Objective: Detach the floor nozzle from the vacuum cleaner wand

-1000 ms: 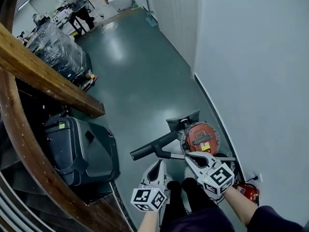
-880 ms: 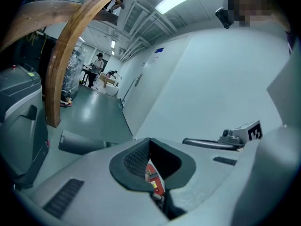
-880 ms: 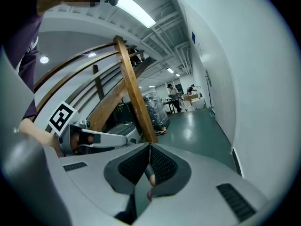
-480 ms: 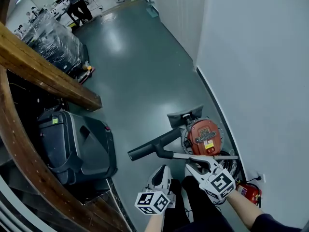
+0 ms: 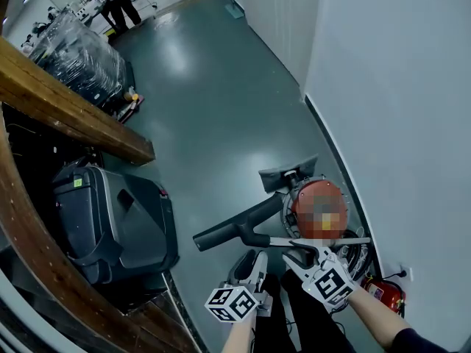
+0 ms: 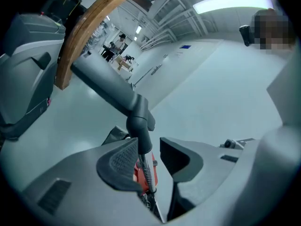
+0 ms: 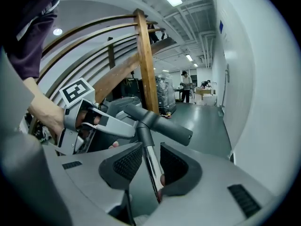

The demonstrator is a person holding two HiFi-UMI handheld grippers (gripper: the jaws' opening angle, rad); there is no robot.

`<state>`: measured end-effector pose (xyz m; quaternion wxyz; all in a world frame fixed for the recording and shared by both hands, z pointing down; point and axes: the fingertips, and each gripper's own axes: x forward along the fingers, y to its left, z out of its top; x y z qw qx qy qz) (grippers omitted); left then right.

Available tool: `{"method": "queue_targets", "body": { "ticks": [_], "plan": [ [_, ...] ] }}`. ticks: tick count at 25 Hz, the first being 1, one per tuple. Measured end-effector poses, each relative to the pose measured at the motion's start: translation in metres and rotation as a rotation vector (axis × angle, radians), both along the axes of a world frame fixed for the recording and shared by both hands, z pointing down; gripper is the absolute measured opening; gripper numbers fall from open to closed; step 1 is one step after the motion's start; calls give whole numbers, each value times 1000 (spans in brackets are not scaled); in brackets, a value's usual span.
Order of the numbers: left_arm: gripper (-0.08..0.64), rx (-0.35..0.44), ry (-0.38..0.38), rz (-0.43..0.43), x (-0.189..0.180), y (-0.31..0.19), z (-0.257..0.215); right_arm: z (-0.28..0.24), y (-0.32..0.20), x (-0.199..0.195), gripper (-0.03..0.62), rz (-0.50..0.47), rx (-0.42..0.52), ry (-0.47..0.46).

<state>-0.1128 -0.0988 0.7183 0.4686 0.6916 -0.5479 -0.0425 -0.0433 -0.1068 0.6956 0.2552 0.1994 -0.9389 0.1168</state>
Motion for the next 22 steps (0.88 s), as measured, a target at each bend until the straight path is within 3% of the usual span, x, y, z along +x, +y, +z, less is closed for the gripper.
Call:
{"method": "queue_targets", "body": {
  "ticks": [7, 12, 22],
  "plan": [
    [206, 0, 115, -1, 3, -15, 30, 49, 1, -12, 144, -113, 72, 147],
    [216, 26, 158, 8, 5, -30, 35, 74, -3, -27, 160, -160, 100, 216],
    [181, 46, 214, 9, 10, -42, 37, 82, -8, -44, 161, -168, 149, 232]
  ]
}}
